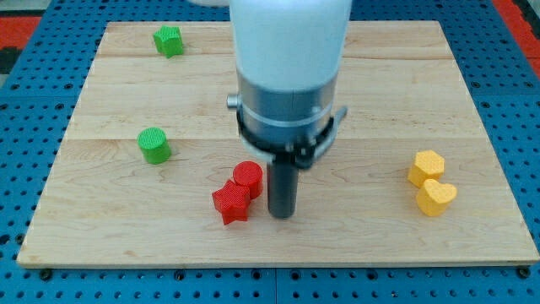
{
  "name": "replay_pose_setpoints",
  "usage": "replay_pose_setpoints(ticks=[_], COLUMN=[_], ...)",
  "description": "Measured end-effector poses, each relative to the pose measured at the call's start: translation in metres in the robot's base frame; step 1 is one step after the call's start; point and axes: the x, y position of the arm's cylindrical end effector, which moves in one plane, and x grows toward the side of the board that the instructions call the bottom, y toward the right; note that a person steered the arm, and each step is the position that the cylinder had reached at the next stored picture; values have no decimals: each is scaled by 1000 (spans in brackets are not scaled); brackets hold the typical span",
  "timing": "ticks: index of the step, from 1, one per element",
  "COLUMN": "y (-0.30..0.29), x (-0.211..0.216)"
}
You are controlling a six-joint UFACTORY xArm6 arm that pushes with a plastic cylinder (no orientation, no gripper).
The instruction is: Push the blue cube into the triangle
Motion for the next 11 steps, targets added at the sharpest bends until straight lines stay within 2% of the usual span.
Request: replay_pose_setpoints(ticks=[1,2,4,5,8,11], y=[1,1,32,52,48,9], x=[-50,-73,-54,-67,-177,-279])
